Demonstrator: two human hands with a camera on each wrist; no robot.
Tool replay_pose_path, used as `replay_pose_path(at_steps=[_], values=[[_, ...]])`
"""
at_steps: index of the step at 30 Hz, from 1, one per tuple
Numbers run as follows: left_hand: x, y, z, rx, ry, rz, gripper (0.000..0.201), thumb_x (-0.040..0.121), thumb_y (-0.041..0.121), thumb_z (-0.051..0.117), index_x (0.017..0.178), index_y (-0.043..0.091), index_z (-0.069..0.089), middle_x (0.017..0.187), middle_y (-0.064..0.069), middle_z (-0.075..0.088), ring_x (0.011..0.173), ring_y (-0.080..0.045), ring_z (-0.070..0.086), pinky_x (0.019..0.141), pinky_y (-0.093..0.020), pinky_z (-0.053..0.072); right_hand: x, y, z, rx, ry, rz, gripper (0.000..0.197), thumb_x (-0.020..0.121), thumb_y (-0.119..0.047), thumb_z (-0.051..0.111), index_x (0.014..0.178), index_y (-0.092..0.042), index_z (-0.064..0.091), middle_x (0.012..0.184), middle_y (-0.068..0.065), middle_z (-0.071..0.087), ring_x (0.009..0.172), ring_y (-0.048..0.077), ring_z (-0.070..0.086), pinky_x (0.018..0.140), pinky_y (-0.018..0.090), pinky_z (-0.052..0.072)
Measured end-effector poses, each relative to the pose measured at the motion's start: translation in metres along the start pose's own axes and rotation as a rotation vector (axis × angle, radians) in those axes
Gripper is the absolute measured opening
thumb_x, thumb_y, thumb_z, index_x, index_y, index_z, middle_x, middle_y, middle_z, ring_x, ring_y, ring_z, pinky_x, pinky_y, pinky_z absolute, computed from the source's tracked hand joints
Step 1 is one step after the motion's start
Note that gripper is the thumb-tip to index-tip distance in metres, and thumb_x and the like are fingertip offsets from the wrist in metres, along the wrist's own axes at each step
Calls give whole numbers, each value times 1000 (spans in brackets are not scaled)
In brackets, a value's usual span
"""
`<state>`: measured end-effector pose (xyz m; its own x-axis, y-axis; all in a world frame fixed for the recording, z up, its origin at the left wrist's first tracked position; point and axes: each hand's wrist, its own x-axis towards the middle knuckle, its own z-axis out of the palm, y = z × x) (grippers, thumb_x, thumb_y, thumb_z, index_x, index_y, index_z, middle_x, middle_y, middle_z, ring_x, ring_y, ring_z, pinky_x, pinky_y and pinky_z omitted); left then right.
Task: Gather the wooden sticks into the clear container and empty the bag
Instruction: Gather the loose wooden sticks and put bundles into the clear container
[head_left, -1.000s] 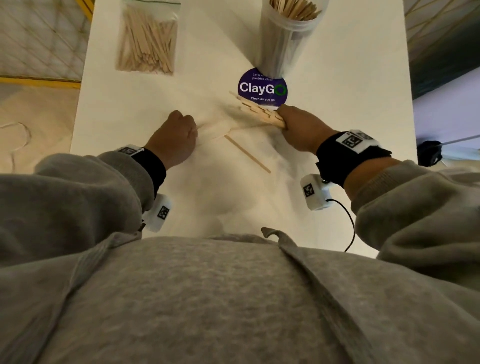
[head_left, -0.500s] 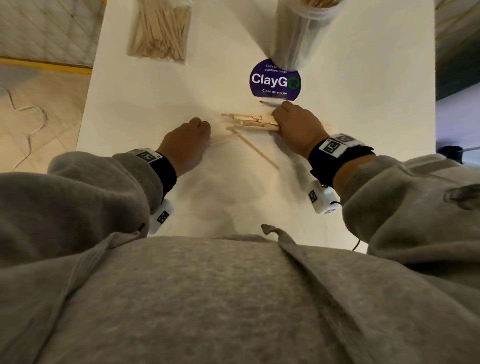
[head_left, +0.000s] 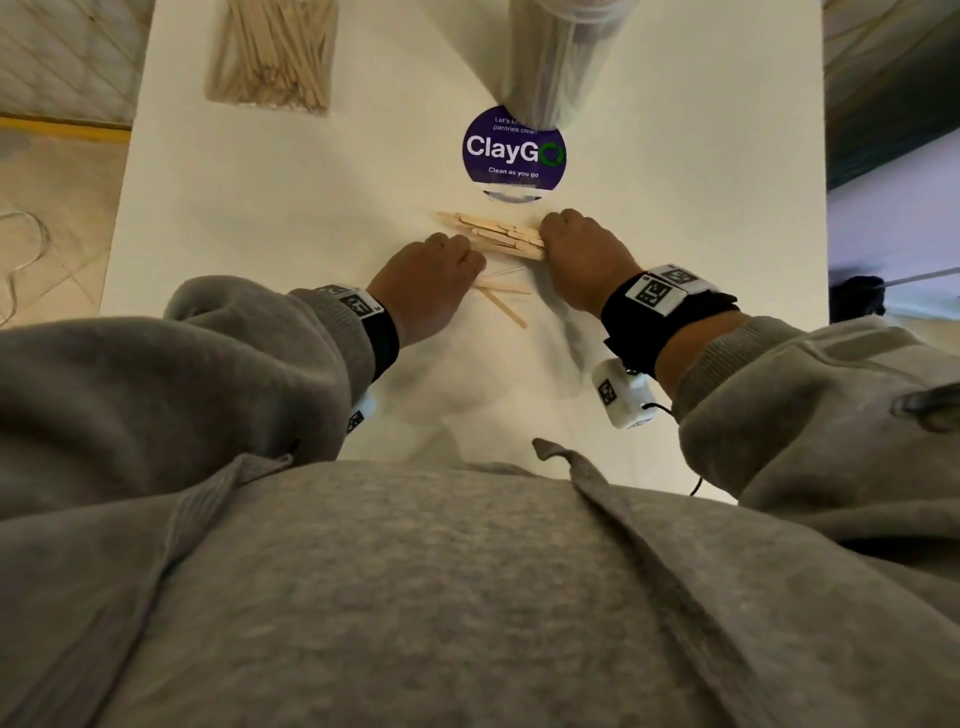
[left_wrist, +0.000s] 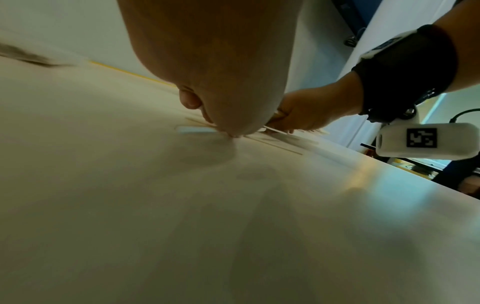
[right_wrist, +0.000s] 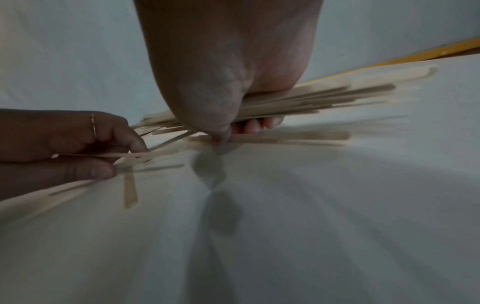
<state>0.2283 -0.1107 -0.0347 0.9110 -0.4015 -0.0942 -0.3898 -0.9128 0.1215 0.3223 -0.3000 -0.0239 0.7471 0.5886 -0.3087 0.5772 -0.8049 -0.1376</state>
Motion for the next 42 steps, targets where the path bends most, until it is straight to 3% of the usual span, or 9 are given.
replay_pose_path(at_steps=[7,12,16,22,28,32,35,39,42], values=[[12,16,-12,160,-153,-108,32,85,5,33,114,-1,46,111,-19,51,97,-36,50,69,-40,38,-16,26,-2,136,-35,181,27,94,-10,43,116,4,46,114,28,52,97,44,55,75,42,41],[8,15,-10,134,-76,-100,31,74,3,31,95,-3,53,89,-20,56,76,-35,55,58,-34,29,-22,46,-19,420,-61,357,19,96,-17,41,106,-4,51,104,17,58,92,33,56,73,32,37],[8,15,-3,74,-50,-122,27,68,2,39,89,-3,54,80,-21,58,68,-36,55,55,-34,37,-31,50,-24,892,14,434,7,94,-18,42,98,-13,46,80,12,63,66,26,58,69,38,53],[20,16,-9,-367,102,-447,32,87,-1,41,119,-2,48,116,-23,50,100,-40,50,85,-45,42,-35,30,-31,1266,110,411,20,92,-25,46,105,-12,55,70,1,49,57,15,43,53,29,42],[56,37,-57,-745,337,-332,49,87,3,39,135,-7,35,134,-27,41,123,-35,45,108,-31,32,-24,-16,-45,1476,140,262,43,94,-40,56,101,3,54,62,1,44,51,13,39,48,26,37],[67,41,-84,-820,235,-404,42,93,5,41,135,1,38,133,-22,45,120,-31,47,100,-29,37,-15,-37,-60,1708,223,238,35,82,-37,69,89,-7,53,55,3,41,48,17,35,44,24,31],[67,32,-85,-936,252,-283,47,94,17,37,139,6,37,104,-16,54,90,-19,57,85,-37,50,-11,-39,-69,1740,309,308,30,85,-34,69,85,-7,56,55,2,43,48,16,36,44,24,31],[59,29,-85,-1237,239,-467,65,96,26,47,150,17,11,82,6,57,79,-5,57,80,-21,47,-10,-45,-78,1722,368,345,21,92,-26,62,78,-10,59,56,3,49,47,15,38,44,25,34],[49,26,-84,-1412,277,-559,41,94,41,45,133,28,46,98,7,63,94,-10,61,92,-33,49,-6,-46,-84,1626,384,406,29,94,-33,57,78,-8,56,51,2,47,44,16,41,47,29,36]])
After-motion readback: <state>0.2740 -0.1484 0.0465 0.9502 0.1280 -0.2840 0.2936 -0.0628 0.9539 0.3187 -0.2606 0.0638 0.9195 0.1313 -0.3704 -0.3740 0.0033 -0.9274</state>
